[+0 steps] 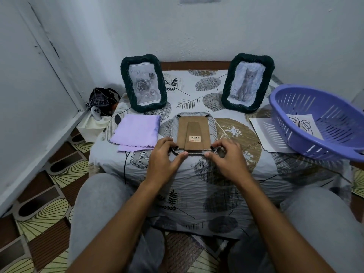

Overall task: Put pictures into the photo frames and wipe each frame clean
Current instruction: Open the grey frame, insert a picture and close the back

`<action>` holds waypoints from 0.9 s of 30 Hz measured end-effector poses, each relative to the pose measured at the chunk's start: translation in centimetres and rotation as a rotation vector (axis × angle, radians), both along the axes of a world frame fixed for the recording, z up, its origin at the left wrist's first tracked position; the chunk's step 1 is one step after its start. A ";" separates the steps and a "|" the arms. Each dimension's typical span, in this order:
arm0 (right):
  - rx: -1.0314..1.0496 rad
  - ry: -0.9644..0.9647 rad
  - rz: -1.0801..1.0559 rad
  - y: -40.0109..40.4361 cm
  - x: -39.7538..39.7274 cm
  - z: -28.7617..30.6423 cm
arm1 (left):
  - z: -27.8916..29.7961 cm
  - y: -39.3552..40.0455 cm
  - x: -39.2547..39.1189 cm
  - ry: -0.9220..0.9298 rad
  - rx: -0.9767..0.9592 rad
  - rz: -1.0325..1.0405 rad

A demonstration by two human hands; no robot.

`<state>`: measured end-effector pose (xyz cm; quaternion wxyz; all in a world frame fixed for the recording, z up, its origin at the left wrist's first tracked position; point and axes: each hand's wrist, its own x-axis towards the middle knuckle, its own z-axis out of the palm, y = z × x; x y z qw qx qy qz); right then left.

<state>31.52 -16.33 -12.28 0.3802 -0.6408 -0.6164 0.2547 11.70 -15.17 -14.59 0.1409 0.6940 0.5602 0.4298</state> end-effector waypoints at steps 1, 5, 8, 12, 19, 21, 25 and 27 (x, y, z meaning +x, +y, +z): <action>-0.002 0.001 0.000 0.0 0.0 -0.1 | -0.1 0.0 0.0 -0.003 0.002 0.000; 0.007 0.002 0.004 0.0 0.0 0.1 | -0.1 0.0 0.0 -0.017 0.005 0.003; 0.014 0.005 0.008 -0.1 0.1 0.3 | -0.2 -0.1 -0.1 -0.021 0.002 -0.001; 0.006 0.009 0.010 -0.1 0.1 0.3 | -0.1 -0.1 -0.1 -0.024 0.002 -0.001; 0.010 0.000 0.012 0.0 0.3 0.2 | 0.1 -0.2 0.0 -0.025 -0.001 -0.009; 0.014 -0.001 0.011 0.1 0.4 0.2 | 0.0 -0.2 -0.1 -0.025 -0.005 -0.008; 0.034 -0.010 0.016 0.0 0.5 0.1 | 0.0 -0.1 -0.1 -0.014 -0.008 0.002; 0.036 -0.001 0.019 0.0 0.5 0.0 | 0.1 -0.1 -0.1 -0.016 -0.010 0.001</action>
